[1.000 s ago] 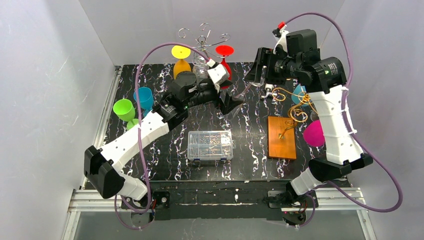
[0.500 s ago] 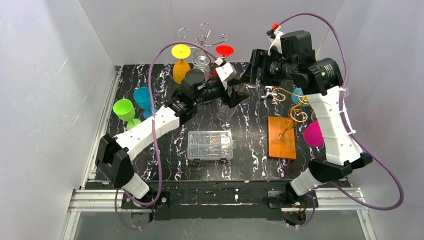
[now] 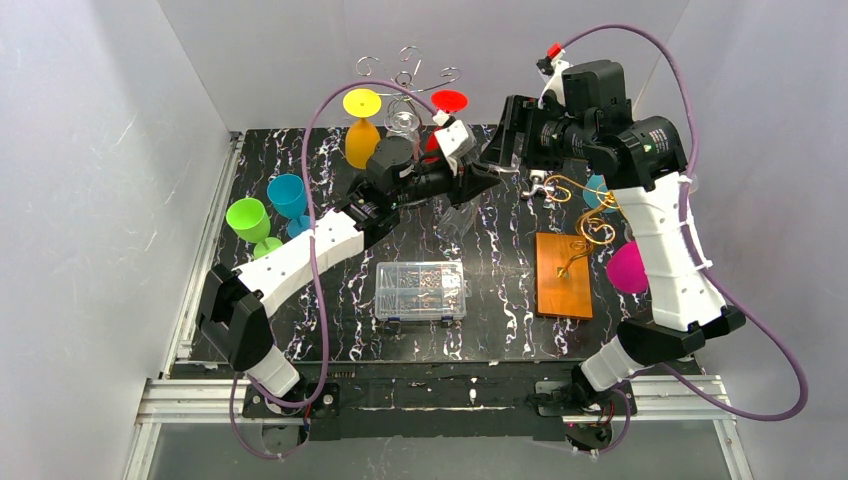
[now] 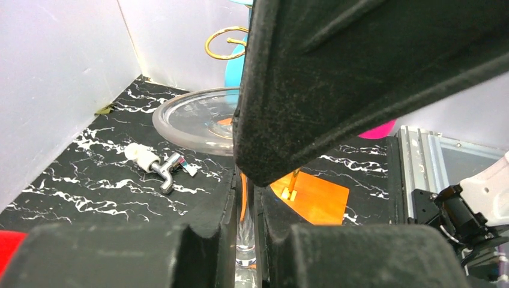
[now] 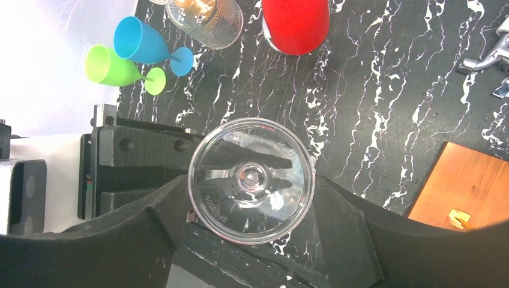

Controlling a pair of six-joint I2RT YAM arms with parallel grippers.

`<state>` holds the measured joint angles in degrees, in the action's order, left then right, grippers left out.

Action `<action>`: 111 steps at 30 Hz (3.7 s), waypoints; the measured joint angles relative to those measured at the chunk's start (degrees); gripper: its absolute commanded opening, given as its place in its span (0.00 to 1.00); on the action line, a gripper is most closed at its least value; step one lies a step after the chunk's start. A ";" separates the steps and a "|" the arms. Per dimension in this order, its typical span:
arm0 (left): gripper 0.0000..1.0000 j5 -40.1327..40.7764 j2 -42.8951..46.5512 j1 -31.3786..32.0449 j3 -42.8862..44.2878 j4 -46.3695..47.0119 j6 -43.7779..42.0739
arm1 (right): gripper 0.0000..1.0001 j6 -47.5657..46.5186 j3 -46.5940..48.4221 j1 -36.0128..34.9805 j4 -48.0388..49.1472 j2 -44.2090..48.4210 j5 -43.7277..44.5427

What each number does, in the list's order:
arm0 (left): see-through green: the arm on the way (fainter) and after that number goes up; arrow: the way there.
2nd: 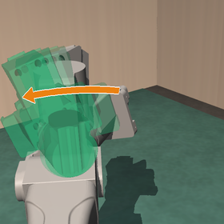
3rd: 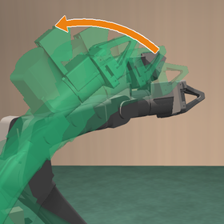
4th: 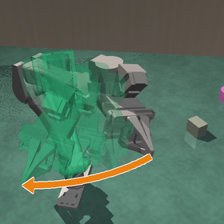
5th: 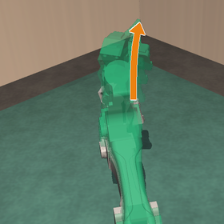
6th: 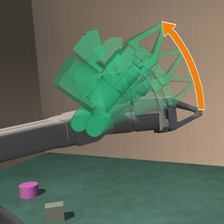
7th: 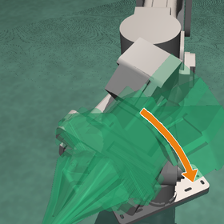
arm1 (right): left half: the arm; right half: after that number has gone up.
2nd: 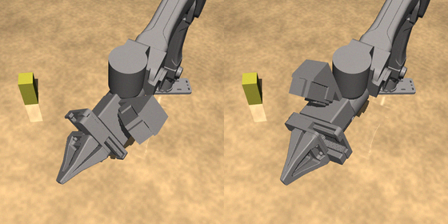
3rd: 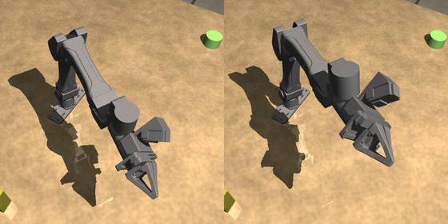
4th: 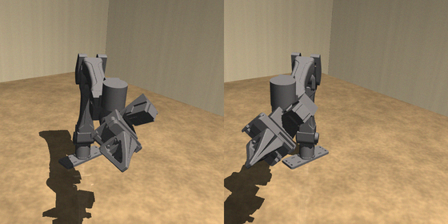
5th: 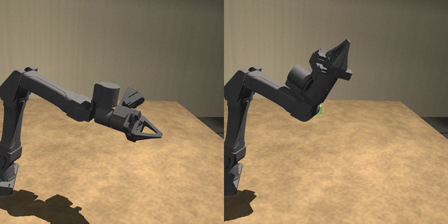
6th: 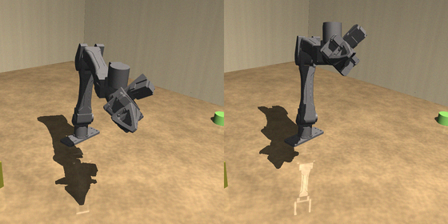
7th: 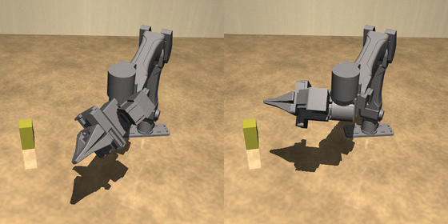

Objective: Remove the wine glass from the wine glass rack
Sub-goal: Place the wine glass at the center of the board.

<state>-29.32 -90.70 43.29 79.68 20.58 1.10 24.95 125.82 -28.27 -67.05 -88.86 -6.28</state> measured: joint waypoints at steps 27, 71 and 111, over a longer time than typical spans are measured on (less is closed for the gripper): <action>0.00 28.41 17.79 -6.64 12.48 -48.74 33.79 | 0.98 -0.33 -7.45 -12.59 11.98 7.91 4.24; 0.00 -6.54 33.92 -42.82 -23.08 -57.46 94.97 | 0.15 -4.61 -21.22 -44.26 30.80 0.48 29.55; 0.98 23.56 26.12 -41.94 17.33 -84.35 46.18 | 0.01 -2.16 -4.09 -39.85 15.67 -10.84 34.69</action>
<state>-5.76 -64.58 1.34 97.01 -63.77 47.29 22.79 121.73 -68.12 -51.37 -99.70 28.40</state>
